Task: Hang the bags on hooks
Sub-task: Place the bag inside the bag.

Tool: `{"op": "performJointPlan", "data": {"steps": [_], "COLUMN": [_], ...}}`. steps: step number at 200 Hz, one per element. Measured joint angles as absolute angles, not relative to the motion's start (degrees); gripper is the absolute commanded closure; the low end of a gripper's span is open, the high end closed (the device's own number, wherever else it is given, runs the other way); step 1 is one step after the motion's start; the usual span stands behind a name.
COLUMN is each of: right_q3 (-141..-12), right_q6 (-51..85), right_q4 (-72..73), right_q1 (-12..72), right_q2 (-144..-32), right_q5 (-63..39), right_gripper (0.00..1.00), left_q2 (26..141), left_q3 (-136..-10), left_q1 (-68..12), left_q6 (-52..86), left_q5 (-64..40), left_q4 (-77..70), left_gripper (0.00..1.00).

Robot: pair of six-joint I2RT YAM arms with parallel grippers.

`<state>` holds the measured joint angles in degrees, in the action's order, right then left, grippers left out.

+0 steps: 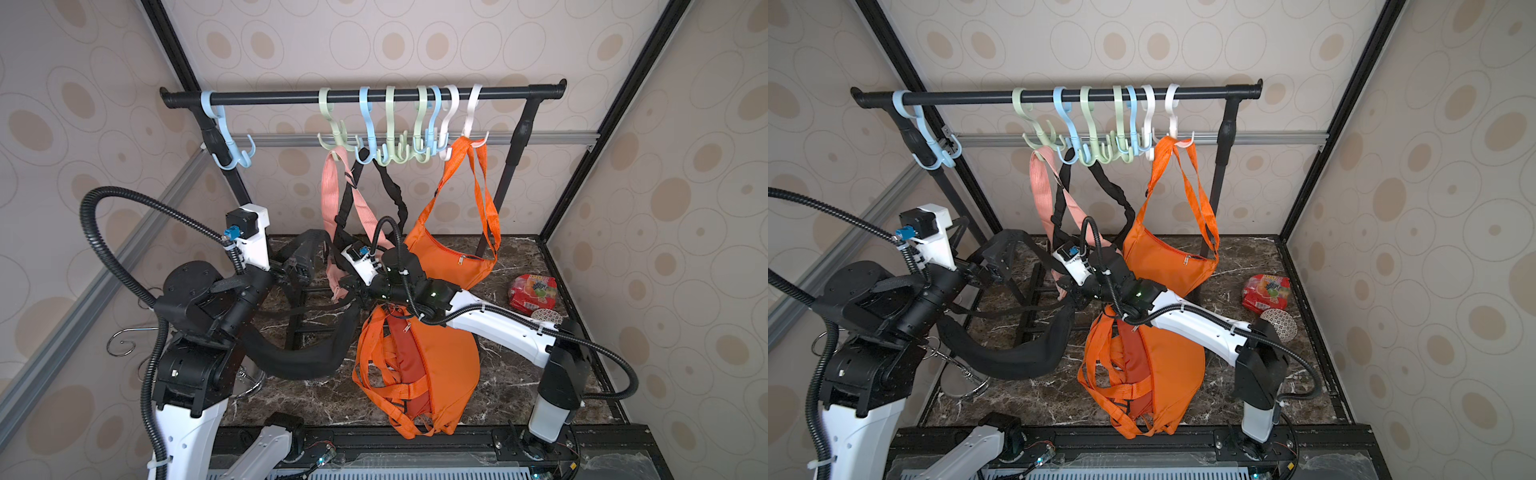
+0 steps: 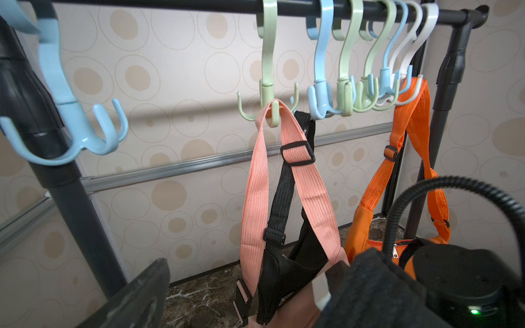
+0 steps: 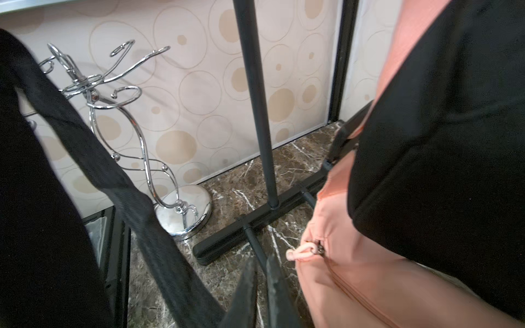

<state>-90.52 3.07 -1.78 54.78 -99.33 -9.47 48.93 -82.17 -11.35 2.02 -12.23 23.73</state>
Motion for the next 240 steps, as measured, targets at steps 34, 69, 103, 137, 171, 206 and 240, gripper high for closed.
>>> {"op": "performJointPlan", "data": {"steps": [34, 69, 103, 137, 171, 206, 240], "right_q3": [-88.6, -87.1, -88.0, -91.3, -92.7, -91.1, -87.7], "right_q6": [1.5, 0.1, -2.0, -4.0, -5.3, -5.1, -3.9], "right_q4": [-1.2, -1.1, -5.2, -12.8, -18.5, -20.3, -21.4], "right_q1": [54.7, 54.5, 54.4, 54.3, 54.3, 53.3, 52.3], "right_q2": [-91.1, -83.9, -79.6, -76.9, -74.0, -72.3, -72.1], "right_q5": [-5.7, -3.8, -4.3, -8.3, -14.0, -15.4, -13.3], "right_gripper": [1.00, 1.00, 1.00, 1.00, 1.00, 1.00, 1.00], "left_q2": [48.7, 48.8, 48.0, 47.3, 42.0, 37.3, 35.1], "left_q3": [-79.1, -78.2, -73.5, -65.4, -54.5, -49.2, -46.8], "left_q1": [-11.4, -11.4, -11.4, -11.4, -11.4, -11.8, -12.2], "left_q6": [2.5, 2.4, 2.3, 2.3, 5.2, 9.9, 11.5], "left_q5": [-12.4, -12.1, -12.4, -15.9, -25.0, -33.6, -35.0], "left_q4": [23.3, 23.8, 24.9, 26.2, 23.6, 17.6, 14.0], "left_gripper": [0.00, 0.00, 0.00, 0.00, 0.00, 0.00, 0.00]}}
